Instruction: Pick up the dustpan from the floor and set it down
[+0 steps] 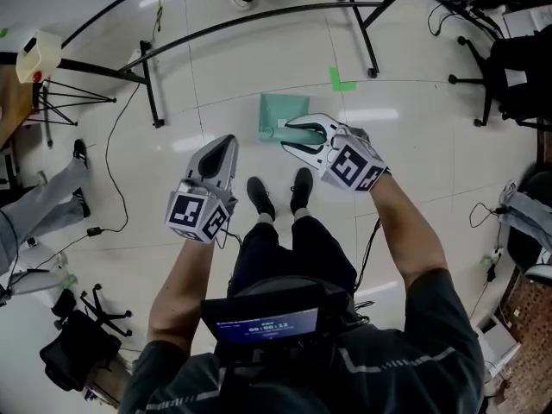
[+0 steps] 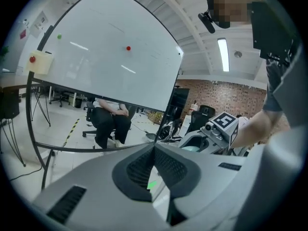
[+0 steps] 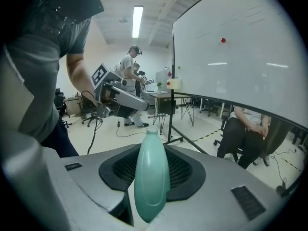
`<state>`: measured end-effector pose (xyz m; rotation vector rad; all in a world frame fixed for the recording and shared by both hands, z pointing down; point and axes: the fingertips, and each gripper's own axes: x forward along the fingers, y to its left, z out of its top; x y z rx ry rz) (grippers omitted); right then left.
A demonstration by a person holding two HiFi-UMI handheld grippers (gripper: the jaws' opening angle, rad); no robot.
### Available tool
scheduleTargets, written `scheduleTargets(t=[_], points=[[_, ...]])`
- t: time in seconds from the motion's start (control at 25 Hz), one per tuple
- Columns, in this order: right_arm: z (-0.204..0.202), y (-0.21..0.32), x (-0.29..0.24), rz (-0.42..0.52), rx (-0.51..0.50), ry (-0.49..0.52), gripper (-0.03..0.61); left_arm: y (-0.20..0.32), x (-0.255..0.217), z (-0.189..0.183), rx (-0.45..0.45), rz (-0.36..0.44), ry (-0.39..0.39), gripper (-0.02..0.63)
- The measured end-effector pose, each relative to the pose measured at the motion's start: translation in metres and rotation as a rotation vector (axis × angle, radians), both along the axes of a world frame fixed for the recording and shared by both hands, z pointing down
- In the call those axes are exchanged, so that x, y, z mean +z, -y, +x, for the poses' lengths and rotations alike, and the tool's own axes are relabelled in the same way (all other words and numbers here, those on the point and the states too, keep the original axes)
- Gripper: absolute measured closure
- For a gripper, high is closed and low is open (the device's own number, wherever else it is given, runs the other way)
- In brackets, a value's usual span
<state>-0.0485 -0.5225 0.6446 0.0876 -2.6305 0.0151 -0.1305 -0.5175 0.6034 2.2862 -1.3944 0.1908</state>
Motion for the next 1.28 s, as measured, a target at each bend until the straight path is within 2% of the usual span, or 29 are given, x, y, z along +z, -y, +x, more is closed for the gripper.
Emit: scheduleTargets(t=[0.28,0.44,0.56,0.68,0.92,1.12,1.28], points=[[-0.023,0.01,0.113,-0.008,-0.022,-0.072,0.417,0.006,0.106,-0.02,-0.026,-0.075,0.014,0.589],[-0.026,0.015,0.15,-0.021,-0.015,-0.101,0.417,0.01,0.154,-0.029,-0.067,-0.134,0.055,0.589],[-0.027,0.013,0.169,-0.014,-0.025,-0.126,0.417,0.012,0.173,-0.028,-0.07,-0.146,0.044,0.589],[-0.022,0.002,0.184,-0.001,-0.042,-0.148,0.417,0.008,0.182,-0.018,-0.043,-0.153,0.034,0.589],[-0.015,-0.01,0.189,-0.031,-0.032,-0.161,0.414,0.002,0.182,-0.015,-0.036,-0.178,0.032,0.589],[0.005,-0.028,0.186,-0.062,0.011,-0.222,0.352,-0.008,0.161,-0.005,-0.031,-0.178,0.021,0.589],[0.005,-0.043,0.166,-0.101,0.055,-0.214,0.35,-0.013,0.135,-0.007,-0.004,-0.175,0.033,0.589]])
